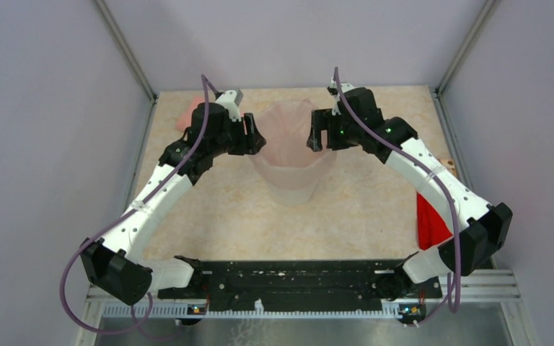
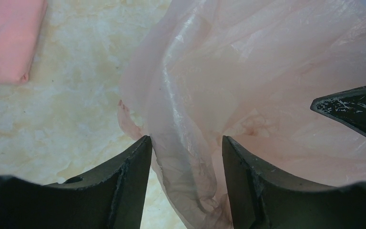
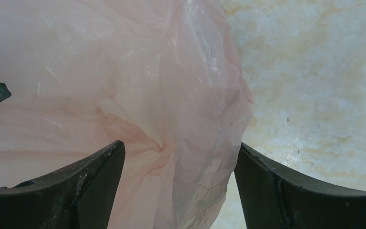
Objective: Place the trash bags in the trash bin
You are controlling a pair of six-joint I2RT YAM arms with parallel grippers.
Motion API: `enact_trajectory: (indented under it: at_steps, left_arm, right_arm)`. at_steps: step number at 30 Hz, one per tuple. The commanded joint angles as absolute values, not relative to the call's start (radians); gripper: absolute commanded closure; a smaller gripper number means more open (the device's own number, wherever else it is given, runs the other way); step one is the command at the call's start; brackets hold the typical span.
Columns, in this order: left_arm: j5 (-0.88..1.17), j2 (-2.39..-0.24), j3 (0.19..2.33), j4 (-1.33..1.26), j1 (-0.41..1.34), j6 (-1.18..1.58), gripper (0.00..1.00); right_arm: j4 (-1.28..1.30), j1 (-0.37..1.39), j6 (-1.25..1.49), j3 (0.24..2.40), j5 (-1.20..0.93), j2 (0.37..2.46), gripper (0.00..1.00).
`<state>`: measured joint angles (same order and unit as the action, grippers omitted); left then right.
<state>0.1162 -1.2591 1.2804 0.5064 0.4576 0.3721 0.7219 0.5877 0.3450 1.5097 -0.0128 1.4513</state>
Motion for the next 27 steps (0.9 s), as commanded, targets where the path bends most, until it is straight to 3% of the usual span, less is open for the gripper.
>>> enact_trajectory:
  at_steps: [1,12,20,22,27]
  left_arm:
    - [0.115,-1.248,1.291,0.464,0.454,0.363,0.37]
    - [0.077,-1.226,1.39,0.512,0.454,0.314,0.25]
    - [0.093,-1.199,1.444,0.538,0.454,0.288,0.1]
    - [0.096,-1.185,1.447,0.542,0.454,0.283,0.02]
    - [0.099,-1.139,1.44,0.556,0.453,0.275,0.02]
  right_arm:
    - [0.699,0.582,0.352,1.541,-0.011,1.454,0.18]
    - [0.754,0.581,0.331,1.659,0.027,1.427,0.02]
    - [0.726,0.581,0.322,1.667,0.035,1.343,0.01]
    - [0.705,0.582,0.324,1.648,0.038,1.305,0.01]
    - [0.628,0.583,0.338,1.554,0.043,1.187,0.01]
